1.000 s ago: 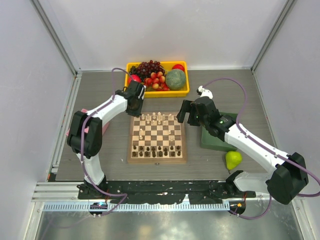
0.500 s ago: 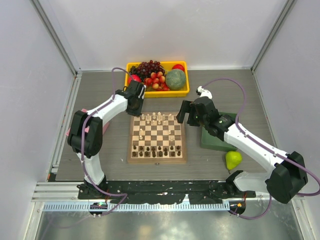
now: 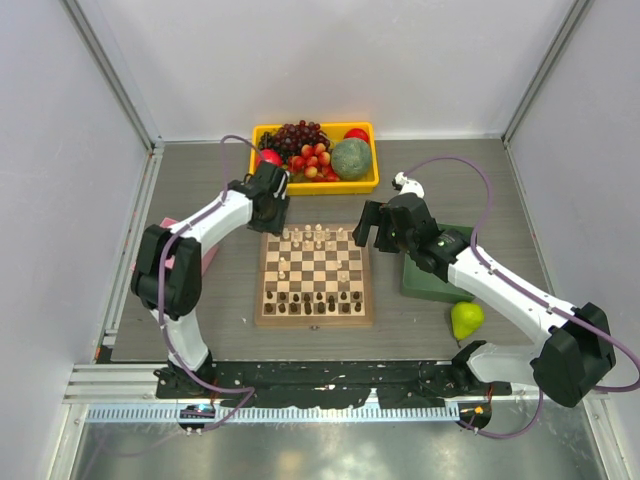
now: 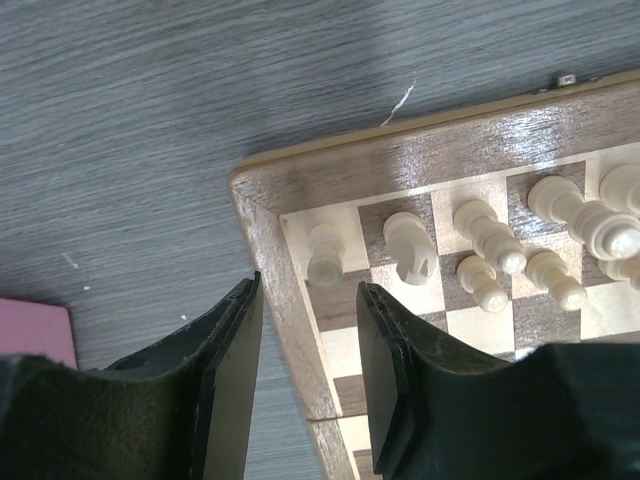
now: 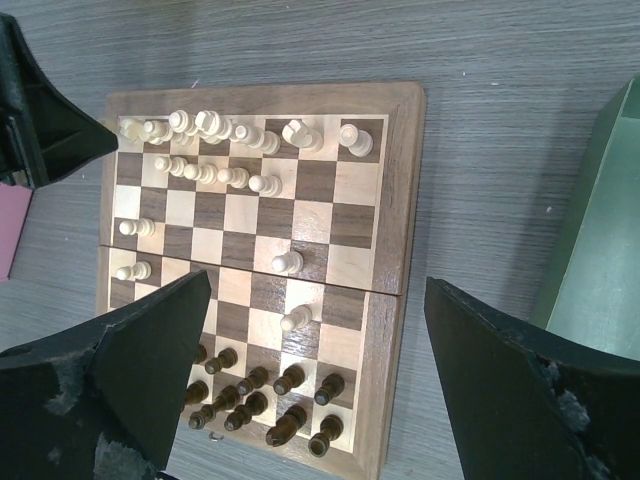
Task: Set up the chess pieces on the board
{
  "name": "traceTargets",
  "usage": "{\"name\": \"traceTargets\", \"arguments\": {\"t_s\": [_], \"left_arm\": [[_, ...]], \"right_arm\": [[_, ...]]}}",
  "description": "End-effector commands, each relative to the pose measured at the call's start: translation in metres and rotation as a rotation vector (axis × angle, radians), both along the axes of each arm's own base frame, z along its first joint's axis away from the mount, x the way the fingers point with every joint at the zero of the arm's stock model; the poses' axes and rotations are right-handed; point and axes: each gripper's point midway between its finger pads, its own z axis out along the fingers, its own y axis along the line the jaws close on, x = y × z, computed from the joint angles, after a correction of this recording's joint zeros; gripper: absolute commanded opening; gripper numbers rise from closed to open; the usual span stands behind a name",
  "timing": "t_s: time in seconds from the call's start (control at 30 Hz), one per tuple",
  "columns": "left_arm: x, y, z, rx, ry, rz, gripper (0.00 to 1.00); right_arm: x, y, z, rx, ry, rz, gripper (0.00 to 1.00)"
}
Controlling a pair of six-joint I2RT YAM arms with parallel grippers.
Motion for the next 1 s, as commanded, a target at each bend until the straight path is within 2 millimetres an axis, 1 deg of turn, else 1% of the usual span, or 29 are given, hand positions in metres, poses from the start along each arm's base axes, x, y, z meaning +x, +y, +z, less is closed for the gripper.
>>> {"name": "traceTargets", "arguments": {"t_s": [0.0, 0.1, 0.13, 0.17, 0.23, 0.3, 0.33, 0.37, 0.4, 0.43, 0.47, 0.5, 0.53, 0.57, 0.6, 0.63, 0.67, 0.7, 0.73, 0.77, 0.8, 0.83, 0.93, 0.97], "left_arm": [[0.003, 0.014, 0.047, 0.015, -0.118, 0.03, 0.48], [-0.003, 0.022, 0.066, 0.019, -0.168, 0.044, 0.48], [-0.006, 0.024, 0.072, 0.014, -0.184, 0.044, 0.49], [-0.01, 0.026, 0.076, 0.01, -0.194, 0.043, 0.5], [-0.021, 0.03, 0.081, -0.002, -0.212, 0.044, 0.52], [-0.03, 0.034, 0.089, -0.014, -0.233, 0.05, 0.52], [-0.037, 0.037, 0.088, -0.016, -0.232, 0.053, 0.52], [-0.042, 0.04, 0.095, -0.03, -0.251, 0.058, 0.52], [-0.047, 0.042, 0.096, -0.035, -0.256, 0.059, 0.53], [-0.053, 0.044, 0.096, -0.039, -0.258, 0.06, 0.54], [-0.058, 0.047, 0.098, -0.045, -0.266, 0.063, 0.57], [-0.064, 0.049, 0.099, -0.05, -0.268, 0.062, 0.6], [-0.068, 0.051, 0.099, -0.056, -0.273, 0.063, 0.64], [-0.074, 0.054, 0.099, -0.06, -0.28, 0.066, 0.67], [-0.079, 0.056, 0.097, -0.06, -0.278, 0.069, 0.71], [-0.083, 0.059, 0.098, -0.064, -0.283, 0.072, 0.74], [-0.087, 0.061, 0.097, -0.063, -0.286, 0.077, 0.77], [-0.091, 0.064, 0.096, -0.062, -0.285, 0.085, 0.8], [-0.095, 0.067, 0.095, -0.063, -0.287, 0.092, 0.84], [-0.098, 0.069, 0.093, -0.065, -0.286, 0.101, 0.88], [-0.101, 0.071, 0.093, -0.067, -0.291, 0.111, 0.9], [-0.104, 0.073, 0.092, -0.069, -0.292, 0.116, 0.92], [-0.111, 0.077, 0.087, -0.075, -0.297, 0.132, 0.98], [-0.112, 0.077, 0.087, -0.077, -0.298, 0.132, 0.99]], "right_arm": [[0.01, 0.005, 0.02, 0.022, -0.051, 0.009, 0.95], [0.009, 0.009, 0.019, 0.017, -0.045, 0.036, 0.95], [0.009, 0.01, 0.015, 0.007, -0.037, 0.047, 0.95], [0.009, 0.012, 0.016, 0.006, -0.032, 0.058, 0.95], [0.009, 0.015, 0.009, -0.012, -0.004, 0.073, 0.95], [0.01, 0.018, 0.005, -0.024, 0.017, 0.087, 0.92], [0.01, 0.02, 0.0, -0.026, 0.033, 0.09, 0.9], [0.011, 0.021, 0.0, -0.03, 0.037, 0.096, 0.9], [0.01, 0.025, -0.006, -0.032, 0.053, 0.108, 0.87], [0.011, 0.028, -0.006, -0.028, 0.051, 0.115, 0.85], [0.01, 0.033, -0.012, -0.028, 0.069, 0.136, 0.81], [0.011, 0.036, -0.011, -0.027, 0.068, 0.145, 0.77], [0.01, 0.041, -0.017, -0.032, 0.087, 0.165, 0.75], [0.01, 0.044, -0.019, -0.033, 0.094, 0.169, 0.7], [0.01, 0.048, -0.025, -0.045, 0.106, 0.181, 0.68], [0.01, 0.05, -0.026, -0.053, 0.114, 0.188, 0.66], [0.009, 0.054, -0.033, -0.07, 0.129, 0.199, 0.65], [0.008, 0.059, -0.033, -0.078, 0.13, 0.212, 0.65], [0.008, 0.062, -0.04, -0.095, 0.144, 0.217, 0.64], [0.008, 0.065, -0.039, -0.101, 0.145, 0.225, 0.63], [0.006, 0.07, -0.048, -0.122, 0.16, 0.234, 0.62], [0.007, 0.073, -0.052, -0.134, 0.169, 0.237, 0.61], [0.004, 0.082, -0.058, -0.172, 0.177, 0.249, 0.59], [0.003, 0.083, -0.062, -0.19, 0.178, 0.244, 0.58]]}}
